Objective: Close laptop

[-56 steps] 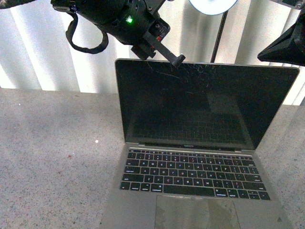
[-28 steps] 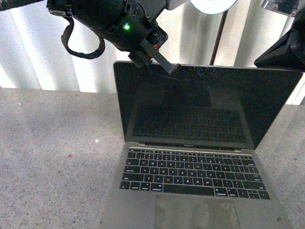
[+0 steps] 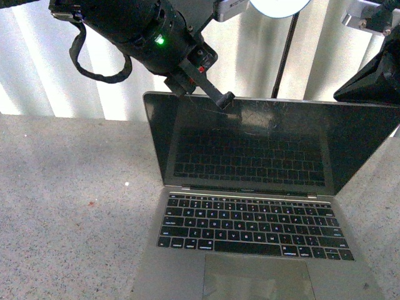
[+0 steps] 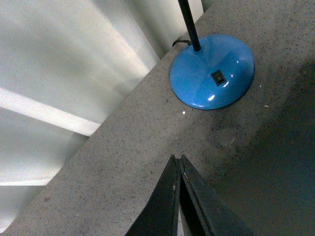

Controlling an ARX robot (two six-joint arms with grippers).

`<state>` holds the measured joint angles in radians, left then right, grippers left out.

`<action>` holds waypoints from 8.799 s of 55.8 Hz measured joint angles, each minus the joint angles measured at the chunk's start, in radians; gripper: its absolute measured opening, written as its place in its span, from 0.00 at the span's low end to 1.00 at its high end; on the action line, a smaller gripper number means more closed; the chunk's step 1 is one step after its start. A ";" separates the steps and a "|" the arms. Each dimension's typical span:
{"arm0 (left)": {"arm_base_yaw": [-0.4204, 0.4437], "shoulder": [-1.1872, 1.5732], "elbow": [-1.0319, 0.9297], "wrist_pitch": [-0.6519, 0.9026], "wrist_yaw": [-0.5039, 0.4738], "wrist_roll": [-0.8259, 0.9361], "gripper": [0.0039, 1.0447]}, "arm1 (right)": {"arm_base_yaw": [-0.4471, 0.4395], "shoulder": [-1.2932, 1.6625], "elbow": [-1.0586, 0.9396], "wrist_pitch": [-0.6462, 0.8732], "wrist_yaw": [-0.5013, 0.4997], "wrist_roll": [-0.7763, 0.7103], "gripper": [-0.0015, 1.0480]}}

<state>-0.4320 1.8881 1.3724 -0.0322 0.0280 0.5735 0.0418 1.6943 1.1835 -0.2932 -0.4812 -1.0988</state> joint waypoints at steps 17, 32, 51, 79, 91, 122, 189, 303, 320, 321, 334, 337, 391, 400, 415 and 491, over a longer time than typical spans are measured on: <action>0.000 -0.042 -0.063 -0.047 0.019 0.002 0.03 | 0.004 -0.027 -0.045 -0.051 -0.004 -0.035 0.03; 0.000 -0.066 -0.109 -0.059 0.040 -0.002 0.03 | 0.021 -0.045 -0.085 -0.069 -0.001 -0.051 0.03; -0.001 -0.067 -0.155 -0.060 0.063 -0.013 0.03 | 0.027 -0.045 -0.119 -0.081 0.009 -0.074 0.03; -0.013 -0.067 -0.223 -0.043 0.091 -0.036 0.03 | 0.031 -0.032 -0.160 -0.111 0.009 -0.126 0.03; -0.015 -0.067 -0.243 -0.034 0.096 -0.044 0.03 | 0.031 -0.031 -0.170 -0.116 0.008 -0.134 0.03; -0.037 -0.057 -0.288 -0.005 0.120 -0.059 0.03 | 0.038 0.001 -0.225 -0.096 0.017 -0.161 0.03; -0.032 0.048 -0.385 0.122 0.174 -0.109 0.03 | 0.046 0.096 -0.300 -0.011 0.044 -0.176 0.03; 0.157 -0.153 -0.642 0.693 0.108 -0.756 0.47 | 0.076 -0.073 -0.433 0.687 0.087 0.755 0.44; 0.179 -0.216 -0.881 1.197 -0.268 -0.613 0.24 | 0.105 -0.014 -0.561 1.078 0.421 0.934 0.62; 0.187 -0.238 -0.902 1.204 -0.266 -0.610 0.20 | 0.105 -0.009 -0.596 1.159 0.482 0.967 0.59; 0.253 -0.423 -1.085 1.201 -0.193 -0.587 0.03 | 0.069 -0.167 -0.833 1.471 0.591 1.073 0.20; 0.264 -0.464 -1.114 1.191 -0.178 -0.584 0.03 | 0.059 -0.201 -0.869 1.467 0.585 1.078 0.12; 0.430 -1.223 -1.344 0.680 -0.029 -0.581 0.03 | -0.040 -0.951 -1.170 1.007 0.482 1.088 0.03; 0.430 -1.325 -1.345 0.586 -0.029 -0.581 0.03 | -0.040 -1.068 -1.177 0.904 0.482 1.088 0.03; 0.430 -1.482 -1.345 0.439 -0.029 -0.581 0.03 | -0.040 -1.236 -1.178 0.748 0.482 1.088 0.03; 0.430 -1.885 -1.345 0.032 -0.028 -0.581 0.58 | -0.040 -1.690 -1.177 0.294 0.480 1.088 0.52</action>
<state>-0.0025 0.0032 0.0277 0.0002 -0.0002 -0.0071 0.0013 0.0044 0.0063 0.0006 -0.0013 -0.0113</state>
